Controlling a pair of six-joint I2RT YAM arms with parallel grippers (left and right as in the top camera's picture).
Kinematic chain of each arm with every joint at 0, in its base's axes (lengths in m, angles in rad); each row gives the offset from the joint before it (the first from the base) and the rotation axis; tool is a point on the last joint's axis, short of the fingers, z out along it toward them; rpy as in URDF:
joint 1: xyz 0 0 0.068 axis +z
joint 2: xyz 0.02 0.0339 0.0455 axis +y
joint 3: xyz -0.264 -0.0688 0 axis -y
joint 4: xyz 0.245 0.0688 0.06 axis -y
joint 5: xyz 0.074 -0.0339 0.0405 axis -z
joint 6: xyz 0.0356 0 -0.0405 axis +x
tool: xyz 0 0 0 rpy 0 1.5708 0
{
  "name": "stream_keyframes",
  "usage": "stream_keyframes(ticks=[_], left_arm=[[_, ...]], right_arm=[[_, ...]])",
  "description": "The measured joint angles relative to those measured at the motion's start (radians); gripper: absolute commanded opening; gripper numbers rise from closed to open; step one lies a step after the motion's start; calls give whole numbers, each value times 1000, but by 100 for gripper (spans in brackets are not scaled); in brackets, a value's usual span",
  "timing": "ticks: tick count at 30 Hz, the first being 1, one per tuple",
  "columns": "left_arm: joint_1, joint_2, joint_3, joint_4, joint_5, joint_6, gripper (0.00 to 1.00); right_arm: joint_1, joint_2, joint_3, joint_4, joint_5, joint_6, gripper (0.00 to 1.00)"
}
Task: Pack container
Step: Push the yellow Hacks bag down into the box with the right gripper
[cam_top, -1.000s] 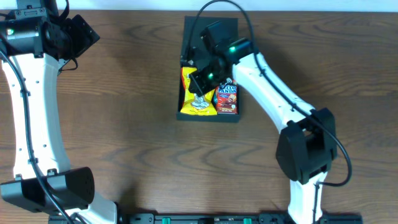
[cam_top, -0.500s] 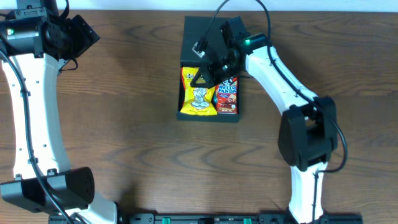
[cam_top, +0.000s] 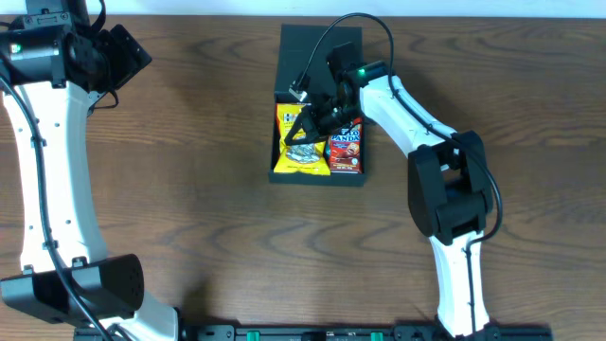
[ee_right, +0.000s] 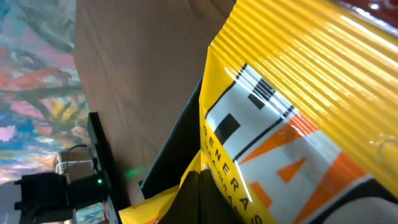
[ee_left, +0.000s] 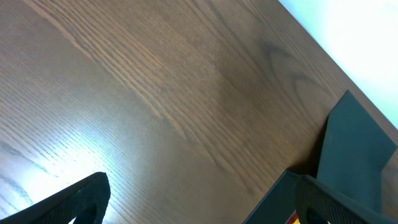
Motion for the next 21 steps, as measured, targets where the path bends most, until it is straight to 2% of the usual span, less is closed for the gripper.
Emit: stream_keyframes(ticks=[14, 21], left_arm=[[0, 0, 0, 0, 0, 0, 95], [0, 0, 0, -2, -3, 0, 95]], right_arm=[[-11, -52, 41, -110, 26, -40, 1], [-16, -190, 57, -341, -57, -219, 2]])
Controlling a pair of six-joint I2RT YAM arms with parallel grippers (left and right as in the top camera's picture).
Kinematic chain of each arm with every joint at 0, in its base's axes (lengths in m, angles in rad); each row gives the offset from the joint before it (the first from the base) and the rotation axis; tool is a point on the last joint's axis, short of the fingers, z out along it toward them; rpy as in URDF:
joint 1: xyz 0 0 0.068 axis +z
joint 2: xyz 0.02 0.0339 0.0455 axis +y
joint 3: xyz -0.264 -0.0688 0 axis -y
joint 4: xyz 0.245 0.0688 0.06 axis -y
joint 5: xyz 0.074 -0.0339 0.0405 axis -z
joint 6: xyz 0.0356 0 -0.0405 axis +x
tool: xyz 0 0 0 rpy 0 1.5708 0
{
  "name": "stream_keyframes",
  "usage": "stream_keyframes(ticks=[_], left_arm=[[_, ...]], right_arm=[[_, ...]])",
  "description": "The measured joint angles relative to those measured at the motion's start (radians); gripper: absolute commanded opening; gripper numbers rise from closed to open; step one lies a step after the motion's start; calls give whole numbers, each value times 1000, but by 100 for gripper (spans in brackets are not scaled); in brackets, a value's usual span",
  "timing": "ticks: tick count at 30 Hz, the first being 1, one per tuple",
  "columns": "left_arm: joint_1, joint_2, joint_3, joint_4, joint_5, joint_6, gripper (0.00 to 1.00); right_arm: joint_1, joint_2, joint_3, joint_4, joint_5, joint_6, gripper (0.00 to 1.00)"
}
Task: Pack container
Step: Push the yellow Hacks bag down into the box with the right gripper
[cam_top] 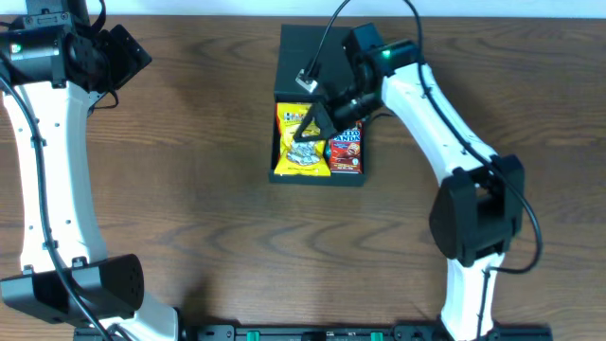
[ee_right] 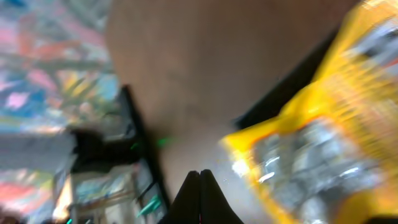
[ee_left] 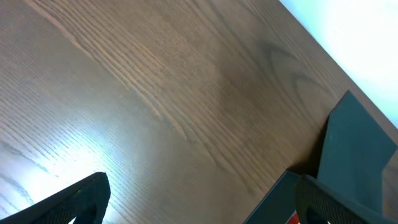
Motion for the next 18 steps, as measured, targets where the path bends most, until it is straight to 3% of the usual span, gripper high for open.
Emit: stream_keyframes(ticks=[4, 9, 14, 18], left_arm=[[0, 0, 0, -2, -4, 0, 95], [0, 0, 0, -5, -4, 0, 95], [0, 0, 0, -7, -4, 0, 95], [0, 0, 0, -10, -4, 0, 95]], right_arm=[[6, 0, -58, -74, -52, -122, 2], [13, 0, -199, 19, -93, -168, 2], [14, 6, -306, 250, -79, -39, 2], [20, 6, -313, 335, -23, 90, 1]])
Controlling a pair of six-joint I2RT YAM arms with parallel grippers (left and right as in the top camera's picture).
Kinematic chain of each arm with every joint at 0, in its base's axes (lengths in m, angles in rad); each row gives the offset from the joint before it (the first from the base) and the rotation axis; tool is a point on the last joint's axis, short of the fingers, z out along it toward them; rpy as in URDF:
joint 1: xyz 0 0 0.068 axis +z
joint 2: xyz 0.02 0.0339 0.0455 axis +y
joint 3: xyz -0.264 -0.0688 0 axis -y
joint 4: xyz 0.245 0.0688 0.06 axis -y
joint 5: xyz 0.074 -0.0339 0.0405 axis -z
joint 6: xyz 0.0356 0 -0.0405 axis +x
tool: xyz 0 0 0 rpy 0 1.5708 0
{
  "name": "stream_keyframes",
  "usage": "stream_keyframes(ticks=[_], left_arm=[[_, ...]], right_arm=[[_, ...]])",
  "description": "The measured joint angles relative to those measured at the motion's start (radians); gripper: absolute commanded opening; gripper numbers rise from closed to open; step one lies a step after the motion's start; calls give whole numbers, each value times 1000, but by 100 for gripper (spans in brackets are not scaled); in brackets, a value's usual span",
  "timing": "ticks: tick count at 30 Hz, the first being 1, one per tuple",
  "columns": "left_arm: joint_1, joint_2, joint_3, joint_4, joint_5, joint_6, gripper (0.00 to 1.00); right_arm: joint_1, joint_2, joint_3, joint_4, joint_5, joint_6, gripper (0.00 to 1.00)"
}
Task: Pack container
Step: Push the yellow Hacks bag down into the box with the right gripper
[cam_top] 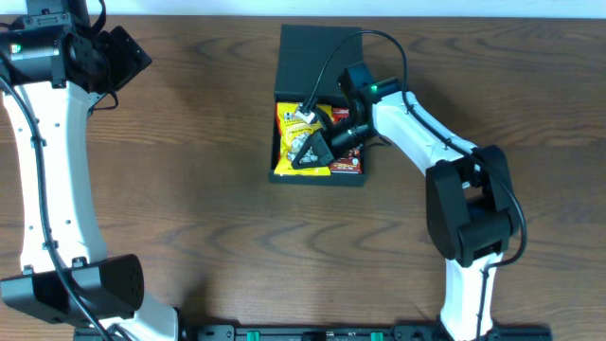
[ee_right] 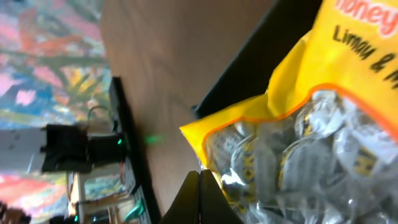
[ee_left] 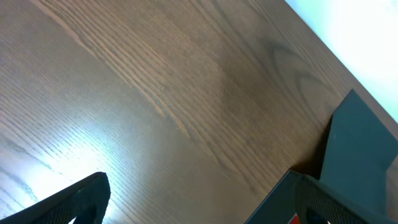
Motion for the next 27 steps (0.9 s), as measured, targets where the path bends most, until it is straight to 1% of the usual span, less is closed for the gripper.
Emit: stream_keyframes(ticks=[4, 9, 21, 27], left_arm=[[0, 0, 0, 0, 0, 0, 95], [0, 0, 0, 0, 0, 0, 95], [0, 0, 0, 0, 0, 0, 95], [0, 0, 0, 0, 0, 0, 95]], right_arm=[[21, 0, 0, 38, 86, 105, 2], [62, -7, 3, 37, 209, 169, 2], [124, -19, 9, 57, 443, 220, 2], [124, -18, 19, 53, 443, 221, 1]])
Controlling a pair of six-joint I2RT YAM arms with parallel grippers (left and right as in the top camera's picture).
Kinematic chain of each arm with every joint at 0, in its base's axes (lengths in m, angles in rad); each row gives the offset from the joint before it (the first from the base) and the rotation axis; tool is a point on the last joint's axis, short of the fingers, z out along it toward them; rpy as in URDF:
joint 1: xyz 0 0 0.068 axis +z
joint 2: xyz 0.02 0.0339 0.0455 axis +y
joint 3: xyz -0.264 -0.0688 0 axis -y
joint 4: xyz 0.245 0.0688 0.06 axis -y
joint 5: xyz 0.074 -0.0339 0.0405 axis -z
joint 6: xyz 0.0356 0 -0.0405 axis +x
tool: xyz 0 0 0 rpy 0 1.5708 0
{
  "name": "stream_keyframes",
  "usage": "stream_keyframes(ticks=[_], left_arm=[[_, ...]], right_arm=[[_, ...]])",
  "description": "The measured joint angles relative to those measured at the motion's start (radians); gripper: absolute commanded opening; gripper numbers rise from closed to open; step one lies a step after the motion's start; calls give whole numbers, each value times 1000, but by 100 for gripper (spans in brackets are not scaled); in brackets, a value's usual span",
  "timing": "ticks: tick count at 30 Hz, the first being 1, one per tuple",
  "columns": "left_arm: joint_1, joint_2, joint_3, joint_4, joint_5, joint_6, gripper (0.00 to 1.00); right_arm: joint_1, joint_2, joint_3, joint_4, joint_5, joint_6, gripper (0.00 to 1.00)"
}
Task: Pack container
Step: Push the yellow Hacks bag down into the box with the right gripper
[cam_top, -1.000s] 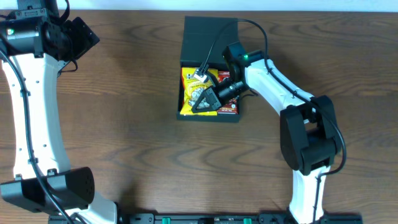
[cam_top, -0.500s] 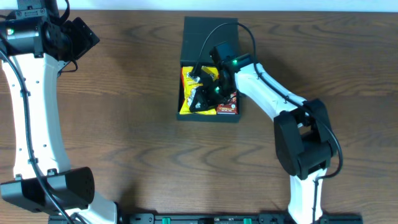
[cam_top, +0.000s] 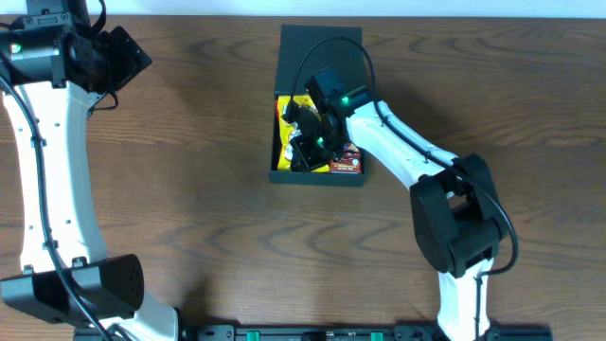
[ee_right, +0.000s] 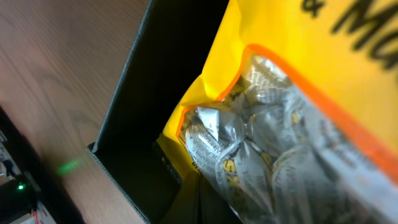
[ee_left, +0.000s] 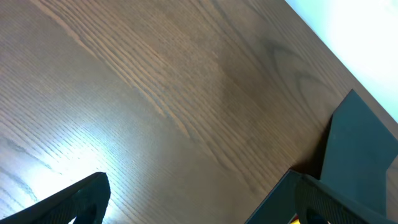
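Note:
The black box [cam_top: 318, 180] stands at the table's middle, its wall [ee_right: 155, 81] close in the right wrist view. A yellow candy bag [cam_top: 282, 163] lies in its left half; its clear window of wrapped sweets [ee_right: 292, 68] fills that view. A red snack pack [cam_top: 348, 159] lies in the right half. My right gripper [cam_top: 301, 152] is down inside the box, shut, its tips [ee_right: 200, 208] pressed against the bag's lower left edge. Far off at the top left, my left gripper [cam_top: 128, 52] hangs open [ee_left: 202, 208] over bare wood.
The box's lid [cam_top: 322, 52] lies flapped open behind it, and its corner [ee_left: 360, 143] shows in the left wrist view. Brown wooden table [cam_top: 189, 218] lies all round. The right arm's cable [cam_top: 327, 47] loops over the lid.
My right gripper has moved from the bag's front end toward the box's left side and sits lower, against the bag's left edge. The left arm has not moved.
The right gripper, shut, was first down on the yellow bag in the box. Then it stood higher, above the bag. After that it was low over the bag's front end, and now it is at the bag's left front edge. The left arm stayed still throughout.

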Motion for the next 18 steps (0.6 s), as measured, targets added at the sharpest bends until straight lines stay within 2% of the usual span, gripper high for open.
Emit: stream_keyframes(ticks=[9, 18], left_arm=[[0, 0, 0, 0, -11, 16, 95], [0, 0, 0, 0, -11, 18, 95]], right_arm=[[-31, -32, 143, -19, -23, -24, 2], [-97, -91, 164, -17, 102, -29, 2]])
